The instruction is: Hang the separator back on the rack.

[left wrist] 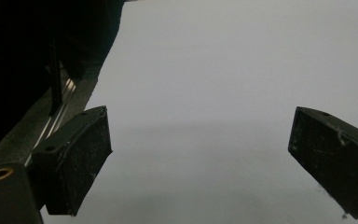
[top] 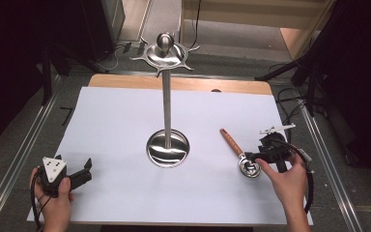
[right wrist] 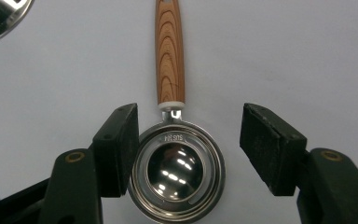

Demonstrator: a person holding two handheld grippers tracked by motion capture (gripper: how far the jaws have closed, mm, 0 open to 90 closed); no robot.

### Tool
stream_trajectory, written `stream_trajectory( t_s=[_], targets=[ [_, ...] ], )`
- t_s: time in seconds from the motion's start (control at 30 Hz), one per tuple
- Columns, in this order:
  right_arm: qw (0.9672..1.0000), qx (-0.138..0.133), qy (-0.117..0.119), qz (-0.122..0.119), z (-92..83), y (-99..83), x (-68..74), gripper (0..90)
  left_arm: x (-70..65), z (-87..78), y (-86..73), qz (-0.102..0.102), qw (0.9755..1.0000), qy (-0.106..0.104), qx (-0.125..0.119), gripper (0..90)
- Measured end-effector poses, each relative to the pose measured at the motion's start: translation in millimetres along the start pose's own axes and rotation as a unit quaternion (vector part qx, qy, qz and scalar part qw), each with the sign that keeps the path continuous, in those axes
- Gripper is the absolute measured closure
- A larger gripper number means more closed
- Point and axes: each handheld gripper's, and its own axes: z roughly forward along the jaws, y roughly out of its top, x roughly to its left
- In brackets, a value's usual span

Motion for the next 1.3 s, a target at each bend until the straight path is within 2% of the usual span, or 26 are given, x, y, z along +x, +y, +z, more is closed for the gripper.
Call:
stream_trajectory(
  t_s=[0.13,0.27,0.3,0.37,0.6,0.63,0.8,0.83,0.9,1.03,1.13,1.3],
  targets=[
    [0.9999,0.015,-0.002,0.0,7.3,4.4,2.8,41.2,0.6,-1.7,-0.9,-0.004,1.0,0.001,-0.009,7.6],
    [0.9996,0.026,-0.004,-0.004,14.5,10.1,4.0,42.1,-0.4,-3.4,-1.6,0.001,0.9999,0.003,-0.015,7.8],
    [0.9995,0.031,-0.005,-0.003,17.1,13.1,5.3,42.5,-1.6,-3.9,-2.1,0.004,0.9997,0.011,-0.021,11.6],
    [0.9993,0.036,-0.004,-0.005,20.1,16.5,5.8,43.2,-1.9,-4.5,-2.4,0.006,0.9996,0.013,-0.023,13.6],
    [0.9986,0.052,0.0,-0.012,29.4,27.5,8.2,45.5,0.4,-4.3,-2.4,-0.007,0.9997,0.011,-0.023,13.5],
    [0.9985,0.055,0.0,-0.009,30.9,28.7,8.6,45.5,-0.2,-4.4,-2.4,-0.008,0.9995,0.019,-0.023,13.4],
    [0.9979,0.063,-0.004,-0.015,36.3,33.1,8.0,46.4,-0.6,-3.7,-1.9,-0.001,0.9997,0.014,-0.018,12.3],
    [0.9976,0.068,-0.012,-0.01,38.2,35.3,8.0,47.0,0.0,-3.4,-1.7,-0.002,0.9998,0.008,-0.016,12.5],
    [0.9975,0.069,-0.012,-0.008,39.5,36.6,7.9,47.4,0.5,-3.4,-1.8,-0.006,0.9998,0.007,-0.017,12.5],
    [0.997,0.076,-0.008,-0.013,43.4,41.2,8.2,49.4,0.8,-4.1,-2.2,-0.009,0.9997,0.008,-0.022,11.9],
    [0.9964,0.083,-0.008,-0.014,47.4,45.5,9.6,50.9,-1.2,-5.4,-2.8,0.007,0.9996,0.003,-0.029,10.5],
    [0.9956,0.092,-0.009,-0.018,53.1,48.4,9.3,51.5,0.0,-7.4,-3.6,0.0,0.9993,-0.003,-0.036,9.7]
  ],
)
